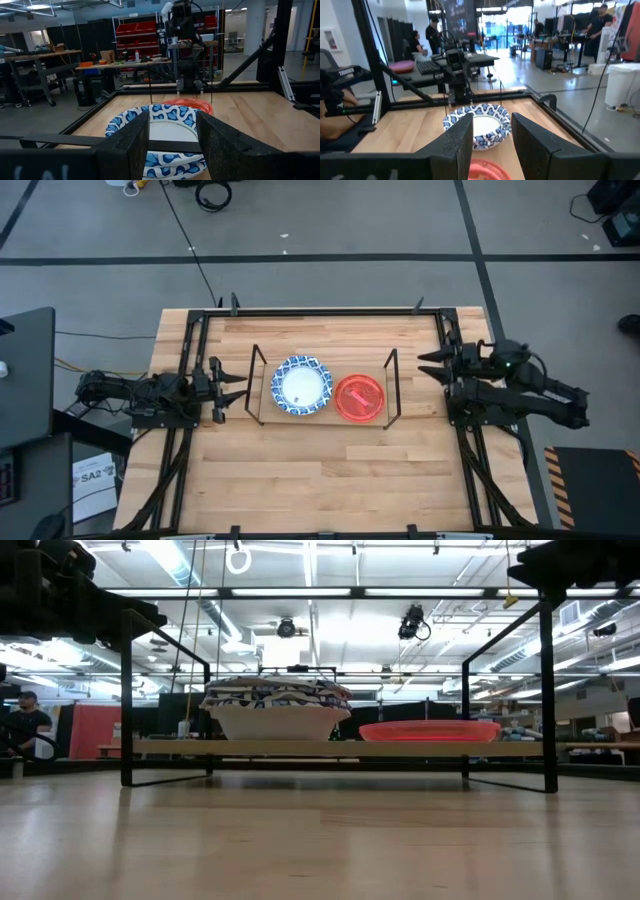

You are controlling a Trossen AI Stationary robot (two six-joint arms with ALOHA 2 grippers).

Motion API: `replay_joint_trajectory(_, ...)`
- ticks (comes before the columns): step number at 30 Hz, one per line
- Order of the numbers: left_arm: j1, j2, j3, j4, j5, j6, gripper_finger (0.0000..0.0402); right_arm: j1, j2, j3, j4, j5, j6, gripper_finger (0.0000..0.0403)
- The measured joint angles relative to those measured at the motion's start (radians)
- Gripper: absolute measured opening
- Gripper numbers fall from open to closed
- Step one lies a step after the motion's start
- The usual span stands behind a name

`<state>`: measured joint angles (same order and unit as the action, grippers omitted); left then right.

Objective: Place and stack plates onto a shelf
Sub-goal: Return to Home Position

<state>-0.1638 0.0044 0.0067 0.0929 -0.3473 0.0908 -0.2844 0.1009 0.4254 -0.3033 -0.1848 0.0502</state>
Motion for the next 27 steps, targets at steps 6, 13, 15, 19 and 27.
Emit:
replay_joint_trajectory(6, 0.000, 0.000, 0.000, 0.000, 0.000, 0.000, 0.0169, 0.000, -0.075, -0.087, 0.051, 0.000, 0.020, 0.0140)
replay_joint_trajectory(13, 0.000, 0.000, 0.000, 0.000, 0.000, 0.000, 0.0169, 0.000, -0.096, -0.151, 0.113, 0.000, 0.034, 0.0140)
replay_joint_trajectory(15, 0.000, 0.000, 0.000, 0.000, 0.000, 0.000, 0.0169, 0.000, -0.098, -0.179, 0.147, 0.000, 0.034, 0.0140)
replay_joint_trajectory(19, 0.000, 0.000, 0.000, -0.001, 0.000, 0.000, 0.0169, 0.000, -0.098, -0.239, 0.235, -0.001, 0.056, 0.0140)
replay_joint_trajectory(27, 0.000, 0.000, 0.000, -0.001, 0.000, -0.001, 0.0169, 0.018, -0.098, -0.374, 0.471, -0.132, 0.126, 0.0140)
